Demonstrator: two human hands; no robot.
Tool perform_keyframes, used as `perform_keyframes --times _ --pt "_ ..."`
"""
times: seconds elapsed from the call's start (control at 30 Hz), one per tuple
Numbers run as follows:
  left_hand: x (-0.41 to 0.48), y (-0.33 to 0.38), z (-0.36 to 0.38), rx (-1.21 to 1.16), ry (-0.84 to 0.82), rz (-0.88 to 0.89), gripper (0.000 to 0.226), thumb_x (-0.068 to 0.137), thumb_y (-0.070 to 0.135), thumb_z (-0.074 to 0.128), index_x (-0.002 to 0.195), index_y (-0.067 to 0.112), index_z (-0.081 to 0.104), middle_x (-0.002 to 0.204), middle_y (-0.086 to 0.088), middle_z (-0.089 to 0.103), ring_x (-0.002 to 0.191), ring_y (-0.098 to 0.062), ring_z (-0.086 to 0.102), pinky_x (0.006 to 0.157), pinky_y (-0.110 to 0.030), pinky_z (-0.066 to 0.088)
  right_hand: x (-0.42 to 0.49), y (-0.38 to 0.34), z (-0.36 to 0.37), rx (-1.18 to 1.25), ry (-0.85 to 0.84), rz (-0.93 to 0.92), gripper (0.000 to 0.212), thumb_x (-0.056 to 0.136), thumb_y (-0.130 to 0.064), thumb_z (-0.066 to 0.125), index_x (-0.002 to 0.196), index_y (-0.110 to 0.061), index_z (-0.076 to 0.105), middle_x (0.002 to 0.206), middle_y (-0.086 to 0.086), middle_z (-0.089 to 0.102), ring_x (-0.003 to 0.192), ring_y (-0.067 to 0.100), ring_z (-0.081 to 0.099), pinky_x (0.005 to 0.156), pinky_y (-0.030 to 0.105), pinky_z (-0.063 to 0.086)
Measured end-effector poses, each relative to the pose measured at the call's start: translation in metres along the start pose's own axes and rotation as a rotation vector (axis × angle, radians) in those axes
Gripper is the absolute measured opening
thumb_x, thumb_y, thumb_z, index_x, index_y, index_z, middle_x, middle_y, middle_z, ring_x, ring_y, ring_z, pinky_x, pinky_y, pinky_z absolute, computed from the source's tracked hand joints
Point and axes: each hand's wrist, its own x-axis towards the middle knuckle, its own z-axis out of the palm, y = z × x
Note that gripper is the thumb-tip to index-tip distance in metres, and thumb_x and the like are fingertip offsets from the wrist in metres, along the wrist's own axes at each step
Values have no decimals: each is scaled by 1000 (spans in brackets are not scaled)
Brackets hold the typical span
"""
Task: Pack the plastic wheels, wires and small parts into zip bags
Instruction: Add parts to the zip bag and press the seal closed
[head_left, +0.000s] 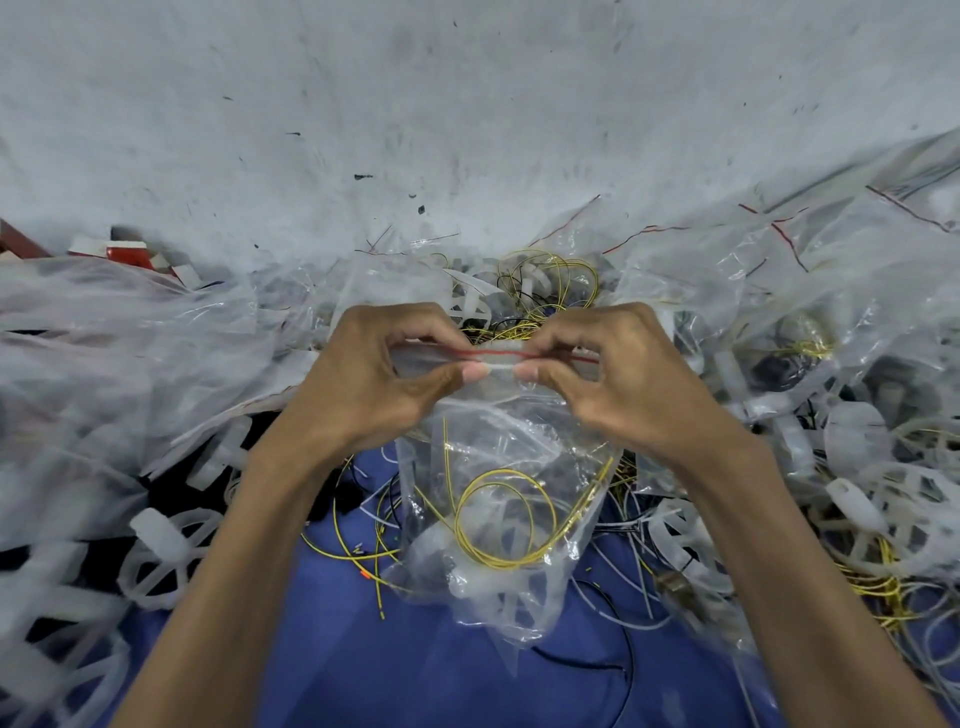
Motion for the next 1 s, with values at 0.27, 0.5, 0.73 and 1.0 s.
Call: perform_keyframes --times 0.27,0.5,0.73,1.0 --pt "0 4 7 -48 5 -60 8 74 20 74 77 25 69 74 12 69 71 6 63 66 -5 42 4 -6 10 -32 -5 -44 5 85 -12 63 81 -9 64 72 -8 55 68 10 51 62 29 41" --pt "0 10 8 72 44 -2 17 72 7 78 70 22 68 65 14 64 61 8 60 59 -2 39 4 -5 9 -33 82 -64 12 73 3 65 70 -8 63 68 -3 58 63 9 49 57 28 40" --pt "1 6 -5 165 130 -123 29 71 10 78 67 35 65 71 10 66 70 -5 59 61 -16 44 6 3 1 -53 130 39 8 78 -9 70 74 -15 68 69 -14 59 67 5 55 66 34 47" --pt "4 4 -2 233 174 -211 34 70 9 79 59 35 61 53 18 60 57 7 54 54 -5 35 6 1 12 -104 177 36 8 75 -4 68 73 -11 65 69 -14 53 64 11 54 61 31 47"
